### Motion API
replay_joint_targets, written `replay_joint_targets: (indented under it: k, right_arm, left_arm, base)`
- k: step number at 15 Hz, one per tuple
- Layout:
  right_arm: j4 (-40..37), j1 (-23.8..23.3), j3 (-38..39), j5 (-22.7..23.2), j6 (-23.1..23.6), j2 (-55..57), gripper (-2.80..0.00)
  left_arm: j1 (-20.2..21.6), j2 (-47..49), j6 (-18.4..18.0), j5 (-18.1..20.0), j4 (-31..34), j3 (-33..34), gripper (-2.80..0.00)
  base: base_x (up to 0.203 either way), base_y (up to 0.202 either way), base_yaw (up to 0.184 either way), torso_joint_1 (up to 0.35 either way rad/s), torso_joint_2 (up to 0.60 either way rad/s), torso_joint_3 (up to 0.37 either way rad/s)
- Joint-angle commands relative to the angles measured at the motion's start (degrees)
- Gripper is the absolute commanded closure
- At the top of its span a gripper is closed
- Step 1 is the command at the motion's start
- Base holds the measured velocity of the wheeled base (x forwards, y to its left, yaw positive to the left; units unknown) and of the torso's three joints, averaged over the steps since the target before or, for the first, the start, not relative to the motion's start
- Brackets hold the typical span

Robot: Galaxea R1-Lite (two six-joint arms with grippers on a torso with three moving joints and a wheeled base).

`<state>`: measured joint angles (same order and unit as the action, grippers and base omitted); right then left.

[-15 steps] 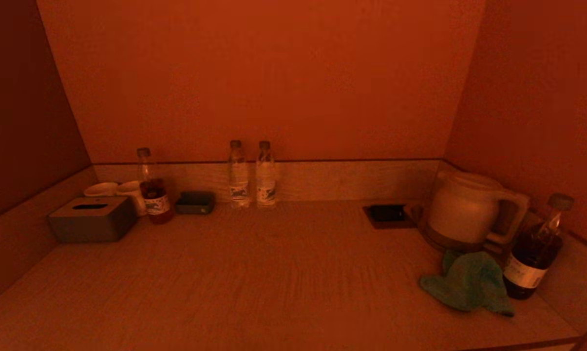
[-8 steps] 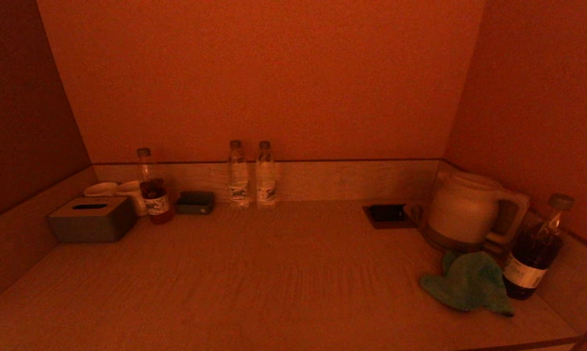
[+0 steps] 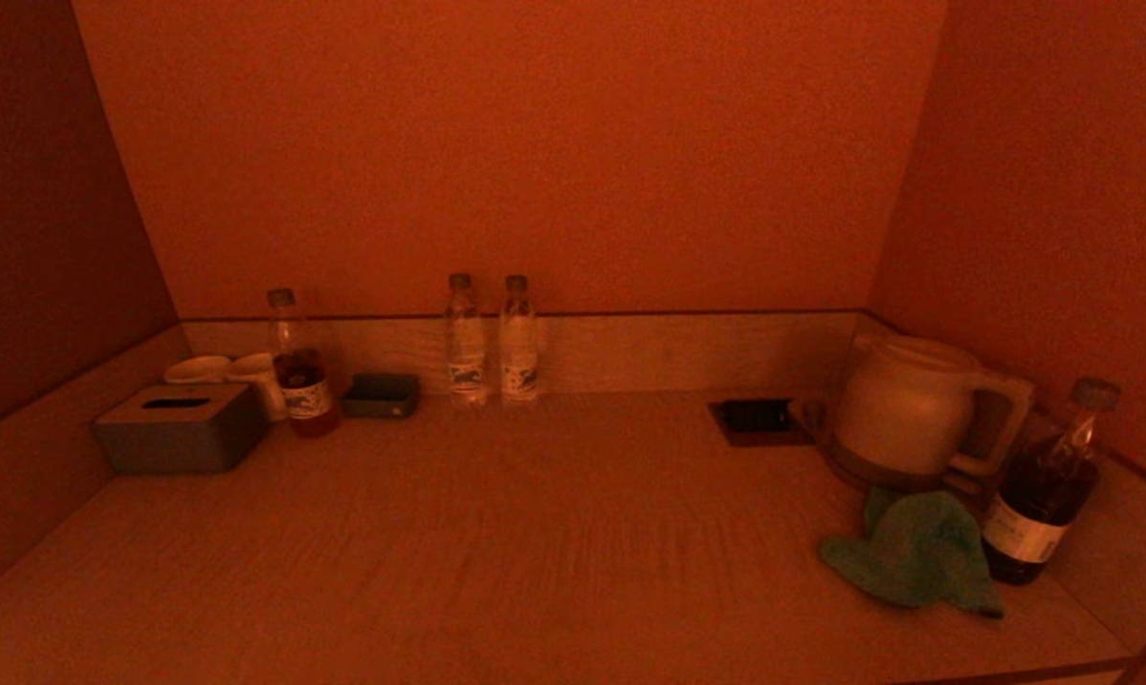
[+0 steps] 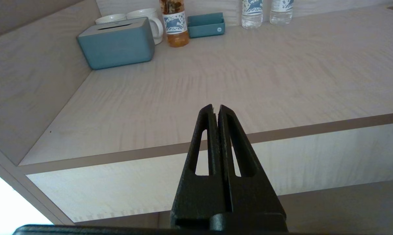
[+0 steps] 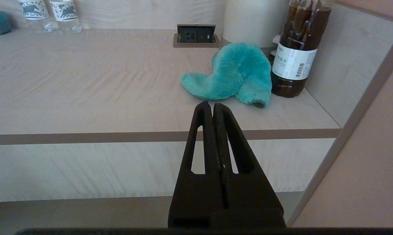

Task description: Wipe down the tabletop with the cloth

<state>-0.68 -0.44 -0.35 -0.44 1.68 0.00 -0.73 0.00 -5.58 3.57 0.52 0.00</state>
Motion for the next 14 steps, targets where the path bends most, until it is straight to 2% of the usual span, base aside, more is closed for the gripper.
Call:
replay_joint_targets:
  k: [1,14]
  right_arm:
    - [-0.02,0.00,0.00,0.00,-0.01,0.00,0.00]
    - [-0.02,0.00,0.00,0.09,0.08,0.00,0.00]
  left_arm:
    - [0.03,0.00,-0.04,0.03,0.00,0.00,0.00]
    - [0.03,0.00,-0.04,0.03,0.00,0.00,0.00]
  base:
    - [0.000,0.000,0.000,0.000,0.00,0.000]
    - [0.000,0.000,0.000,0.000,0.00,0.000]
